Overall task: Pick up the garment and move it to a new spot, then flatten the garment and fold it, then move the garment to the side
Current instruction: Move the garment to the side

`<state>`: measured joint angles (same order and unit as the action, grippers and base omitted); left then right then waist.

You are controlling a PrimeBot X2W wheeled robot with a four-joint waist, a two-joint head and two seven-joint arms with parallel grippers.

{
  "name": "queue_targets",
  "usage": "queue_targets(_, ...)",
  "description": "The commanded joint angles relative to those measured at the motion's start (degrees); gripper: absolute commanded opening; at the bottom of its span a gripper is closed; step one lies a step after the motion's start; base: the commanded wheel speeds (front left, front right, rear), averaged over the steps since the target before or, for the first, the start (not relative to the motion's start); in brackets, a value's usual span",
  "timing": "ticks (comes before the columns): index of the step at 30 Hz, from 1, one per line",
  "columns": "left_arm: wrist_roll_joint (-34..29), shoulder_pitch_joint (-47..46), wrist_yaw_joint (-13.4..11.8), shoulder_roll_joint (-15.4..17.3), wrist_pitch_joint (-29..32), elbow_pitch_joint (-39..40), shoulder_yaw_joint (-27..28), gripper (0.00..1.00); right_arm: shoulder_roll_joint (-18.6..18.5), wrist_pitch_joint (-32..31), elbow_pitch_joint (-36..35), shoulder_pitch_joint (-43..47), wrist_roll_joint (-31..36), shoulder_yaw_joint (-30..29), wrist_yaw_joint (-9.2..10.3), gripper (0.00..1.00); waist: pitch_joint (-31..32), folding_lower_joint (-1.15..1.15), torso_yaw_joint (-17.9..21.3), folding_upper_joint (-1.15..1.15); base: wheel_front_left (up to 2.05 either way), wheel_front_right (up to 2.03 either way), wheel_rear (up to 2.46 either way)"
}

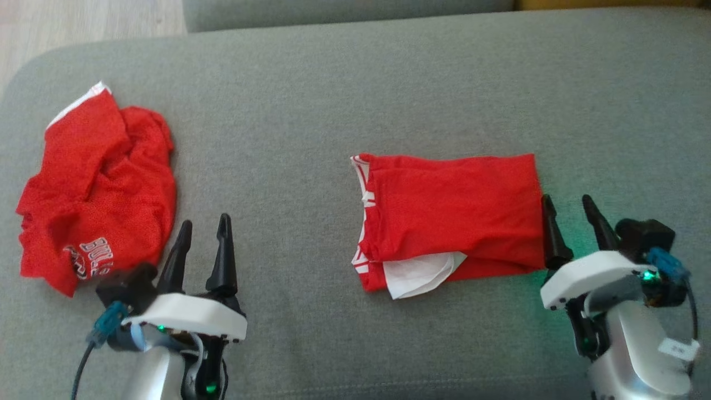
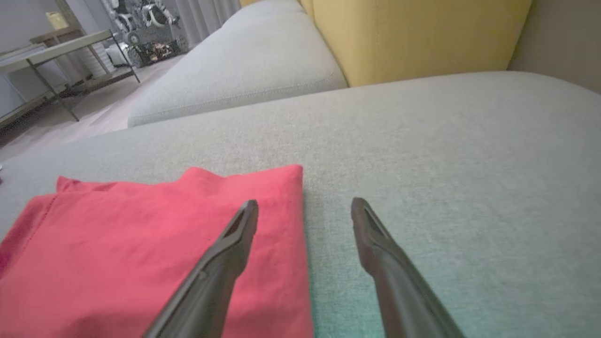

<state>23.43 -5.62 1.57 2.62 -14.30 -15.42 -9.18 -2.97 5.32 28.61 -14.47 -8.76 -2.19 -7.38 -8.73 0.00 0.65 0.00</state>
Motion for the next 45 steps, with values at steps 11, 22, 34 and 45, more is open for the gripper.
queue_targets(11, -0.90, -4.31, 0.62, 0.26, -0.70, 1.08, 1.33, 1.00, 0.08, -2.27, 9.83, -7.43, 0.21, 3.84, -0.11, 1.00, -3.16, 0.00, -1.78, 0.00, 0.00, 0.00, 0.00)
queue_targets(22, -1.42, -4.60, 0.89, 0.26, -0.70, 0.80, 1.97, 1.00, -1.99, 4.07, 10.56, -11.31, 7.71, 7.61, -0.11, 0.00, -3.22, 0.00, 0.44, 0.00, 0.00, 0.00, 0.00)
queue_targets(34, -1.58, -6.03, 1.34, 0.26, -0.70, 1.61, 2.28, 1.00, -21.40, -0.66, 4.04, -18.66, 7.50, 9.65, -0.11, 0.00, -5.43, 0.00, 4.29, 0.00, 0.00, 0.00, 0.00)
queue_targets(45, -1.87, -8.20, 2.30, 0.26, -0.70, 1.39, 2.35, 1.00, -27.99, -7.90, 7.19, -22.52, 7.54, -4.13, -0.11, 0.00, -9.62, 0.00, 3.24, 0.00, 0.00, 0.00, 0.00)
